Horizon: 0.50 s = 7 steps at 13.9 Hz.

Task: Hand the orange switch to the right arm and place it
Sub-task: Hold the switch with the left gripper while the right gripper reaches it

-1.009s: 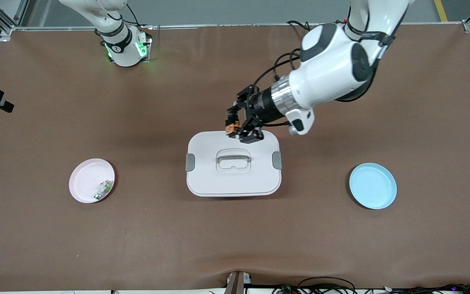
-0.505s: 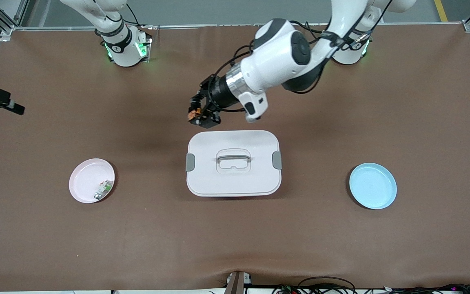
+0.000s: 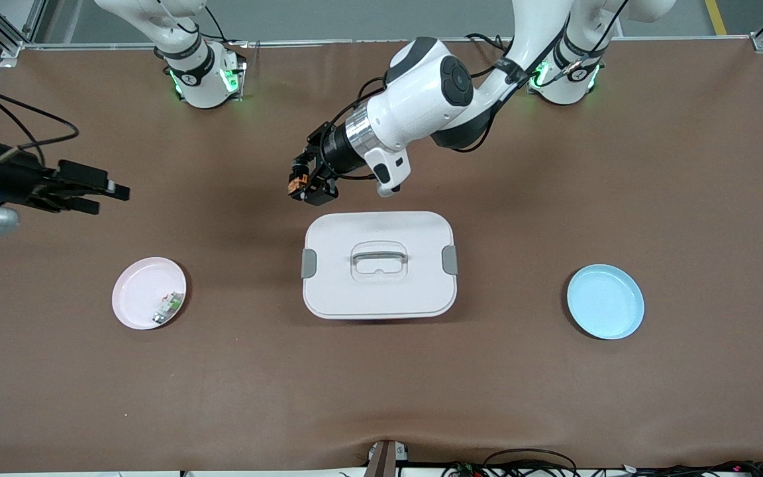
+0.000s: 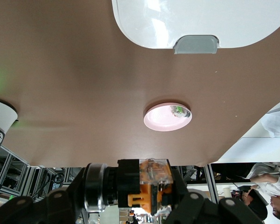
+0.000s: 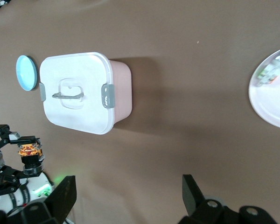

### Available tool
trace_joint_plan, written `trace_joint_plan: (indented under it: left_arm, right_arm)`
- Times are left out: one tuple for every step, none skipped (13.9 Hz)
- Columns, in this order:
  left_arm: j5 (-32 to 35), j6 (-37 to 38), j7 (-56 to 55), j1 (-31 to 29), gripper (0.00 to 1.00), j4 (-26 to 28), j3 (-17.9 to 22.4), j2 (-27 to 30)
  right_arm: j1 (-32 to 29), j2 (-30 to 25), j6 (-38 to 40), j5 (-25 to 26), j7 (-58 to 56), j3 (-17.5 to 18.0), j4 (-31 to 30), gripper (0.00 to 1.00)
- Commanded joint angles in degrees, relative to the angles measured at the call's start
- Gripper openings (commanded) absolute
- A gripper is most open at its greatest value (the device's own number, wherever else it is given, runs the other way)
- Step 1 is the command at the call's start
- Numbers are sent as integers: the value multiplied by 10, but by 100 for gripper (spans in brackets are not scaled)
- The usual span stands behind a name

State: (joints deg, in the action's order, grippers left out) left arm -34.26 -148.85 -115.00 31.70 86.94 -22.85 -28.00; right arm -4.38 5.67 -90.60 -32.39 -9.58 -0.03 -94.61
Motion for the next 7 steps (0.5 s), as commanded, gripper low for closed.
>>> trace_joint_plan:
  left_arm:
    - [7, 0, -10, 2, 29, -10, 2, -3]
    - [4, 0, -10, 2, 29, -12, 2, -3]
    - [4, 0, -10, 2, 30, -12, 2, -3]
    - [3, 0, -10, 2, 32, -12, 2, -2]
    - [3, -1, -9, 1, 33, -12, 2, -1]
    - [3, -1, -10, 1, 33, -12, 2, -1]
    - [4, 0, -11, 1, 33, -12, 2, -1]
  right_arm:
    - [8, -29, -9, -45, 6, -1, -51, 100]
    - [8, -33, -8, -72, 6, -1, -65, 100]
    - [9, -39, -13, -93, 5, -1, -84, 100]
    - [16, -44, -18, -101, 6, -1, -94, 100]
    - [25, -52, -28, -102, 7, -1, -105, 100]
    - [35, -61, -40, -103, 11, -1, -117, 100]
    - [47, -71, -55, -108, 11, -1, -132, 100]
